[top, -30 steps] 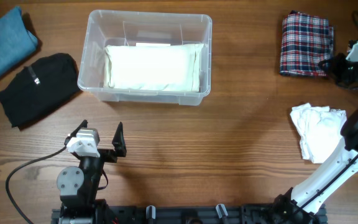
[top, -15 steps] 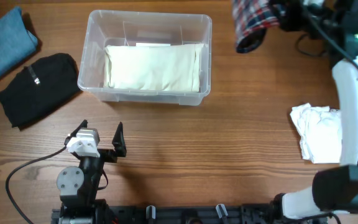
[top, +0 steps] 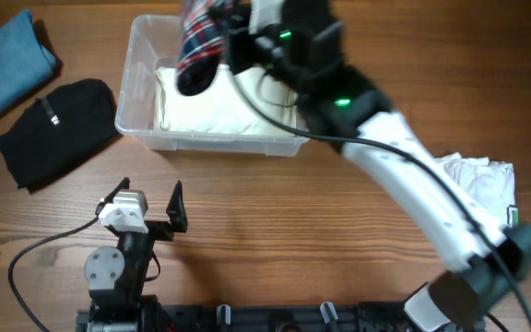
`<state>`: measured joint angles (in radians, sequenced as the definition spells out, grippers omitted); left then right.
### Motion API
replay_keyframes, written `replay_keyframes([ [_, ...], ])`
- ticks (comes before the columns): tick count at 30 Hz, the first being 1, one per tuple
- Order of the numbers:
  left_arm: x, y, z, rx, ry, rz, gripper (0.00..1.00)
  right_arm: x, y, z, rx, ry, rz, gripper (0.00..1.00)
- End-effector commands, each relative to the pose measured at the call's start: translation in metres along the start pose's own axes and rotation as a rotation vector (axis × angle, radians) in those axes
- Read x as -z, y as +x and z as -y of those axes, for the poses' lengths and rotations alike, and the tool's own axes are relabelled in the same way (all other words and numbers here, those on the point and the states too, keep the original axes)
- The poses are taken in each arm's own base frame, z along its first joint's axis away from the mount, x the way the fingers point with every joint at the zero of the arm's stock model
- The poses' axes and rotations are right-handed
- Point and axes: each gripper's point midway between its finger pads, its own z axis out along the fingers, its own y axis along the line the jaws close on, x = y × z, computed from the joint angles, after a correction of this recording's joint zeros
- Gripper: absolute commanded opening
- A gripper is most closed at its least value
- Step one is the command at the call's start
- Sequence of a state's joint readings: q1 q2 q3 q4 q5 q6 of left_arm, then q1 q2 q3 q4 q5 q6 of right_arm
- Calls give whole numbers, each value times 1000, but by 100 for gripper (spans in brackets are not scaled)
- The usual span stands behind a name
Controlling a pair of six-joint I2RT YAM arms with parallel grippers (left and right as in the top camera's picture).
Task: Pack container
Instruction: 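Carry the plaid shirt into the bin's left side and release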
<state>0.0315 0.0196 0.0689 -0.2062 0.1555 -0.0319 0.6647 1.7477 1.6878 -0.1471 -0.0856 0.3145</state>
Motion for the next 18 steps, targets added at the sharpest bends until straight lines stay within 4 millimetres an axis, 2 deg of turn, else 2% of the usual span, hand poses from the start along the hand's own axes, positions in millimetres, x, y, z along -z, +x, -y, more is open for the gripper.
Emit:
replay_keyframes([
  [1,0,1,0,10,2,1,100,-41,32,4,-33,59,4,4],
  [4,0,1,0,10,2,2,100,-75,63,3,-76,43,2,4],
  [7,0,1,0,10,2,1,100,-100,90,-3,-72,3,-3,4],
  [10,0,1,0,11,2,1,100,-114,108,-8,-60,-14,0,4],
  [18,0,1,0,10,2,1,100,-139,152,1,-60,-13,-28,4],
])
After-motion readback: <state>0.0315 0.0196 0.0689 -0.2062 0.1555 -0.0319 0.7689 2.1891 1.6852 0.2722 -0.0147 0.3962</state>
